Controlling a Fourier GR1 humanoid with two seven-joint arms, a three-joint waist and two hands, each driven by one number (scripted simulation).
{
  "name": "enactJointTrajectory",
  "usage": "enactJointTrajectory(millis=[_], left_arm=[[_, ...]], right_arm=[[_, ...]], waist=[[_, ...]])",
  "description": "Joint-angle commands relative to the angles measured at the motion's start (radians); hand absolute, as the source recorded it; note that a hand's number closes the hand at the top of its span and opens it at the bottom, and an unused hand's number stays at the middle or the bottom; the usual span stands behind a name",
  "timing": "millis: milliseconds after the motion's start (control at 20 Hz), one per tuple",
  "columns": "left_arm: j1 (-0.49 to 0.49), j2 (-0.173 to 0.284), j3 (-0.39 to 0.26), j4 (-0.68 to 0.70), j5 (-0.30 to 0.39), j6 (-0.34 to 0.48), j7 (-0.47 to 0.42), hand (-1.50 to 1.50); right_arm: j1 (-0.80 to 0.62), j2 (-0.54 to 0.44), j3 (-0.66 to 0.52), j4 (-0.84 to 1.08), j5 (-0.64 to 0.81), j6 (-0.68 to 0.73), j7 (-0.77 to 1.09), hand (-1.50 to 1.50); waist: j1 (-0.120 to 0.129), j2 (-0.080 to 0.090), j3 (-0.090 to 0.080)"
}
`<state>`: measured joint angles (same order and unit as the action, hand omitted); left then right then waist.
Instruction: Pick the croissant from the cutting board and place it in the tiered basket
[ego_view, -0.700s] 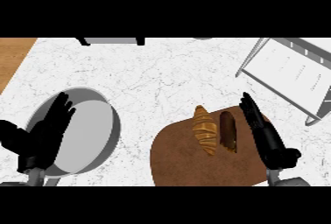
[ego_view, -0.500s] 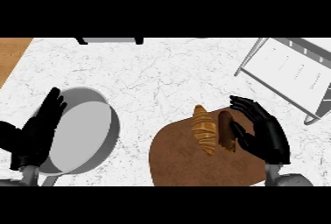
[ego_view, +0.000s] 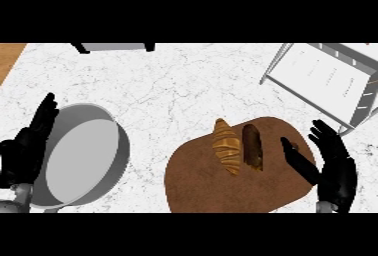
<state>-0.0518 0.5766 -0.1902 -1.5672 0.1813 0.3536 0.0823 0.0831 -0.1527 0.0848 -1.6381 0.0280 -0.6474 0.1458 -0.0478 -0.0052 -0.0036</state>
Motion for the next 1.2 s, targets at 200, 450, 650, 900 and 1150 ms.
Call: enactJointTrajectory(millis=[200, 450, 650, 900, 1150], left_arm=[[-0.082, -0.017, -0.002, 0.087, -0.032, -0.031, -0.028, 0.00], [-0.096, -0.015, 0.002, 0.093, -0.034, -0.033, -0.017, 0.00], [-0.138, -0.058, -0.031, 0.126, -0.074, -0.015, -0.014, 0.00], [-0.133, -0.093, -0.065, 0.127, -0.111, -0.006, -0.010, 0.00], [-0.153, -0.076, -0.026, 0.122, -0.083, -0.035, 0.002, 0.00]], right_arm=[[0.085, -0.203, 0.150, -0.307, 0.281, 0.040, 0.486, -1.50], [0.047, -0.379, 0.214, -0.410, 0.277, 0.313, 0.745, -1.50], [-0.136, -0.421, 0.232, -0.487, 0.282, 0.448, 1.046, -1.50], [-0.373, -0.353, 0.241, -0.423, 0.280, 0.507, 1.309, -1.50], [-0.460, -0.303, 0.230, -0.264, 0.208, 0.542, 1.336, -1.50]], waist=[[0.026, 0.005, -0.004], [0.039, 0.005, -0.006], [0.050, 0.008, -0.003], [0.064, 0.007, -0.001], [0.068, 0.008, 0.001]])
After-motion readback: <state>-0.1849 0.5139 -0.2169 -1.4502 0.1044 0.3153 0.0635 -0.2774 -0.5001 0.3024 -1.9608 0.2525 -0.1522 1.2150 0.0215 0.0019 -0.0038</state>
